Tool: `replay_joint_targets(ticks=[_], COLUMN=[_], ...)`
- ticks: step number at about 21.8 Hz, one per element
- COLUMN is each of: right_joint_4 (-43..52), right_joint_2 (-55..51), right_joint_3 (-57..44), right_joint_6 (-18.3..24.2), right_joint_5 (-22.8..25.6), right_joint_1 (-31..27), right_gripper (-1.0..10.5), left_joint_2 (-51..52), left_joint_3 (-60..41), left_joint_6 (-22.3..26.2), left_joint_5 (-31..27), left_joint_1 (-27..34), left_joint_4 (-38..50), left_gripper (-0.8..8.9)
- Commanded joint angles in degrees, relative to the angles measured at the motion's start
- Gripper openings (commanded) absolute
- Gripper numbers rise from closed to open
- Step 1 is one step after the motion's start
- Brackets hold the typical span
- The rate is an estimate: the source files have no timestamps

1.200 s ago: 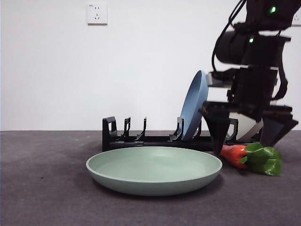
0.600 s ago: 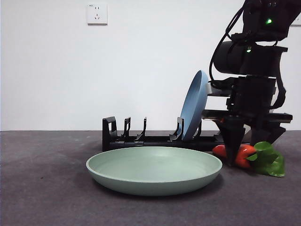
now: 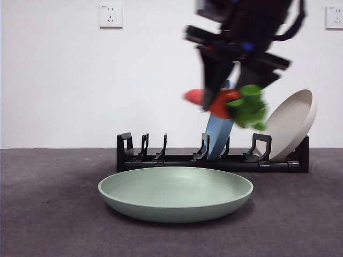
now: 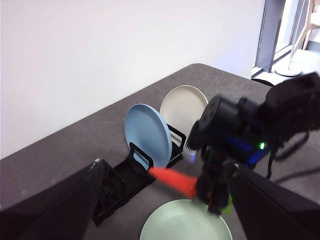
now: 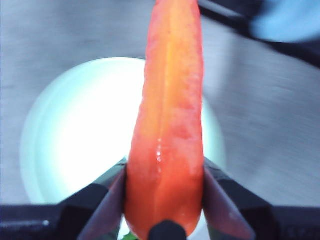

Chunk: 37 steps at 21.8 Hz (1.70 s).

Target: Take the green plate from the plate rack,put the plate on the table,take the carrot from the table,put the carrot in the plate

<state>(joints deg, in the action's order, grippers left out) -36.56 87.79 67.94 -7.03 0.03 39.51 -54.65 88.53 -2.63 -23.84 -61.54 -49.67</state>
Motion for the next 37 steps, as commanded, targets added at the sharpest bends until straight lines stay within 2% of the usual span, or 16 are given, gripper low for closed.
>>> replay_joint_targets(ticks=[1, 6, 10, 14, 17, 21, 22, 25, 29, 37], right_joint_4=[2.2, 3.2, 3.1, 3.1, 3.0, 2.8, 2.4, 1.2, -0.9, -16.6], right_joint_2=[2.4, 11.5, 18.4, 20.2, 20.1, 19.7, 19.4, 15.8, 5.4, -17.9], right_joint_3=[-0.2, -0.2, -0.2, -0.2, -0.2, -0.2, -0.2, -0.2, -0.2, -0.2], right_joint_6=[-2.4, -3.5, -3.7, -3.7, -4.0, -4.1, -4.1, -4.1, -4.1, -4.1], right_joint_5=[-0.1, 0.1, 0.3, 0.3, 0.4, 0.3, 0.4, 0.6, 2.2, 1.8], right_joint_1=[3.5, 8.0, 8.2, 8.5, 8.7, 8.7, 8.7, 8.7, 8.7, 8.7], right_gripper=[-0.2, -0.2, -0.2, -0.1, 1.4, 4.4, 4.8, 4.8, 4.8, 4.7], left_joint_2=[0.1, 0.1, 0.1, 0.1, 0.1, 0.1, 0.1, 0.1, 0.1, 0.1], left_joint_3=[-0.2, -0.2, -0.2, -0.2, -0.2, -0.2, -0.2, -0.2, -0.2, -0.2], left_joint_6=[-0.4, -0.4, -0.4, -0.4, -0.4, -0.4, -0.4, -0.4, -0.4, -0.4], left_joint_5=[-0.1, -0.1, -0.1, -0.1, -0.1, -0.1, -0.1, -0.1, -0.1, 0.0], left_joint_1=[0.2, 0.2, 0.2, 0.2, 0.2, 0.2, 0.2, 0.2, 0.2, 0.2], left_joint_4=[0.2, -1.2, -2.0, -3.4, -3.5, -3.6, -3.6, -3.6, -3.7, -7.8], left_gripper=[4.09, 4.09, 4.09, 4.09, 4.09, 4.09, 4.09, 4.09, 4.09, 4.08])
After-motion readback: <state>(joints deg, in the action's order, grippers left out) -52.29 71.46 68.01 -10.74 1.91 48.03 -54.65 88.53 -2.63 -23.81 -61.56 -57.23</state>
